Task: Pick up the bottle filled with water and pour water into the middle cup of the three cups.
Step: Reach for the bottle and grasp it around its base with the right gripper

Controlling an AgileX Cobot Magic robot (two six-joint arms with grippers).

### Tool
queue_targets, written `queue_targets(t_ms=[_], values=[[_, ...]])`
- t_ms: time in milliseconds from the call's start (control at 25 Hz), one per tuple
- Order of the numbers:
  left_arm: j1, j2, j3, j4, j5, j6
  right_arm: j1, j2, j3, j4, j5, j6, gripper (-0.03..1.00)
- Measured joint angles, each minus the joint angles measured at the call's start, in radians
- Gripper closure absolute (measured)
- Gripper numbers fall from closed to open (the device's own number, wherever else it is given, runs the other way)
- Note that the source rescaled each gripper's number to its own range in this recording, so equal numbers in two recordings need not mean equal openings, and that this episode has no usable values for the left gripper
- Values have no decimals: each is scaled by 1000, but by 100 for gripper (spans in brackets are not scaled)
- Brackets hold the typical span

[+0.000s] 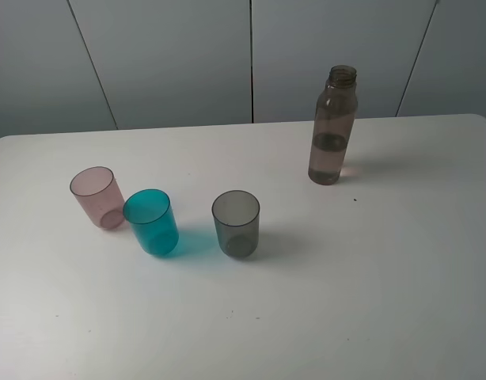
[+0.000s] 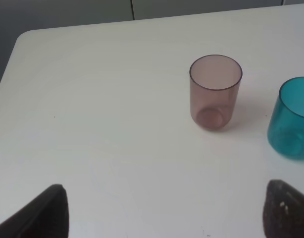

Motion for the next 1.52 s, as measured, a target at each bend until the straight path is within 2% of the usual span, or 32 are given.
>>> queue_targets(t_ms=[1360,1520], values=[[0,0,0,0,0,0,0,0,-2,15,0,0,9],[0,0,0,0,0,0,0,58,-98,34,-43,0,9]])
